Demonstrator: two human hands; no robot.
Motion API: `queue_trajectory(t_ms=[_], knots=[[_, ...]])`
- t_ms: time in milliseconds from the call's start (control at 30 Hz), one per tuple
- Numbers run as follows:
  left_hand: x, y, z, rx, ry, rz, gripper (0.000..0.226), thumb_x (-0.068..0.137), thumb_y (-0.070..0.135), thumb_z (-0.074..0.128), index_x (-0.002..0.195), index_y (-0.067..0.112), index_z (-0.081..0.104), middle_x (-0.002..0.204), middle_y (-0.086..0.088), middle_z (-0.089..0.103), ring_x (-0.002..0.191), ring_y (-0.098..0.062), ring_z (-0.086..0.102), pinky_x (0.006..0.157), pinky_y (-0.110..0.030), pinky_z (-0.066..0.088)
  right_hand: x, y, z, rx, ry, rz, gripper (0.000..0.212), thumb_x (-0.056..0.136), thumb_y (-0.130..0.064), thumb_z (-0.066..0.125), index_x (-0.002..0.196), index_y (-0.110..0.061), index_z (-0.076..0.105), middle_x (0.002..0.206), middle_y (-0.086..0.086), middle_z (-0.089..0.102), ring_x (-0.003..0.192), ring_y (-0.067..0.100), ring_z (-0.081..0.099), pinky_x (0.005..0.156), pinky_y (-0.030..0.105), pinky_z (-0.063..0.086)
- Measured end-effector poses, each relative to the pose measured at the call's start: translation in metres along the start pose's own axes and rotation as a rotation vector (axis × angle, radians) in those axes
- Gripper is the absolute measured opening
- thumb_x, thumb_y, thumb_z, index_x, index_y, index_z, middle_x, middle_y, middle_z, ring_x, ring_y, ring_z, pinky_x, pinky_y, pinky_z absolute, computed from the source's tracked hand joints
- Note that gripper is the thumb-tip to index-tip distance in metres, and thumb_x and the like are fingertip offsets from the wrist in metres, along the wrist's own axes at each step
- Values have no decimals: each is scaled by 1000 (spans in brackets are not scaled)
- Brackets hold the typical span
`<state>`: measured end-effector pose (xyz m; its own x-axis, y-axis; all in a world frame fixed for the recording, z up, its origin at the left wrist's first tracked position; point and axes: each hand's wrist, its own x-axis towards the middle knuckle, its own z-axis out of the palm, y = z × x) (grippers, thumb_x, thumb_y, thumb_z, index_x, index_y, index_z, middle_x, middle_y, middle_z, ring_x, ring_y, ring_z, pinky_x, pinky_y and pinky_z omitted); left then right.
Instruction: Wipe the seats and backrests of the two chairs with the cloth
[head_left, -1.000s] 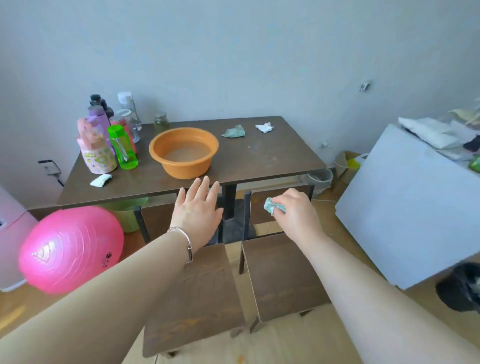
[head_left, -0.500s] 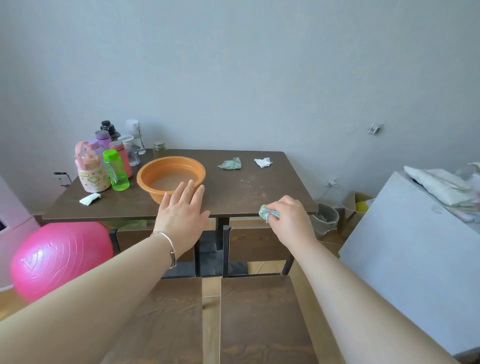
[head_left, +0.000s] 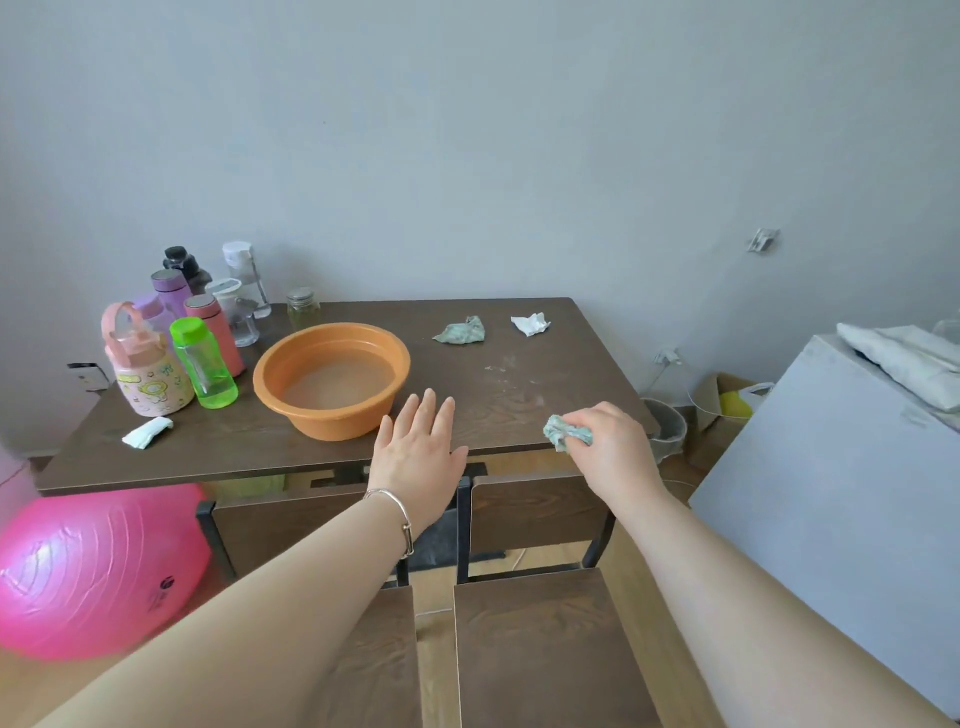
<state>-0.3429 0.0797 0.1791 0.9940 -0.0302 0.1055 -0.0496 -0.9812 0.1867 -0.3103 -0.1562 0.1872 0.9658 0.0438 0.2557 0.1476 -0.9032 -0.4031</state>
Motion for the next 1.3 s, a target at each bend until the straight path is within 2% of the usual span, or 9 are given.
queue_trajectory(t_ms=[100,467,667,767,900,1167,1233,1300], knots=[[21,-2,9,3,-29,23,62,102,48,28,154,27,2,164,-1,-1,150,-24,-5,122,-47,6,13,4,12,36,-15,47,28,93,-17,64,120,-18,69,111,-2,60,95,16,57,78,31,55],[93,9,59,-21,-106,-27,62,102,48,28,154,26,3,164,-1,-2,150,-24,-5,122,-47,7,79,62,62,97,-90,137,27,95,-17,63,121,-18,67,114,-2,61,93,13,59,73,21,50],[133,28,92,-27,-120,-80,63,102,46,31,155,27,4,164,1,-1,150,-20,-7,122,-45,5,153,105,132,210,-141,200,23,95,-14,62,116,-14,70,113,1,62,94,18,62,79,29,56],[148,32,109,-10,-127,-150,63,101,47,31,155,27,3,163,2,-2,150,-19,-8,122,-43,4,190,122,177,221,-195,177,21,94,-14,63,113,-13,72,113,3,62,93,21,62,79,34,57],[163,31,126,-1,-129,-214,64,101,48,29,155,28,2,163,3,-3,150,-16,-9,122,-41,2,228,138,224,134,-284,111,22,95,-13,61,114,-13,71,113,3,61,97,22,57,80,33,54],[166,20,144,16,-145,-289,63,101,49,30,155,28,7,163,3,2,150,-18,-4,120,-41,2,250,161,266,92,-394,97,26,88,-6,57,109,-13,71,107,7,59,97,29,56,75,35,47],[166,20,142,19,-156,-296,63,101,50,29,155,29,4,163,3,0,150,-17,-7,120,-40,1,250,160,261,68,-445,77,25,89,-11,59,112,-13,69,109,7,58,100,29,56,76,36,48],[169,22,135,11,-151,-292,64,101,50,29,155,29,3,163,3,-2,150,-16,-8,121,-41,2,248,155,249,3,-465,-25,31,92,-24,62,121,-14,61,119,6,52,105,28,52,80,38,51]])
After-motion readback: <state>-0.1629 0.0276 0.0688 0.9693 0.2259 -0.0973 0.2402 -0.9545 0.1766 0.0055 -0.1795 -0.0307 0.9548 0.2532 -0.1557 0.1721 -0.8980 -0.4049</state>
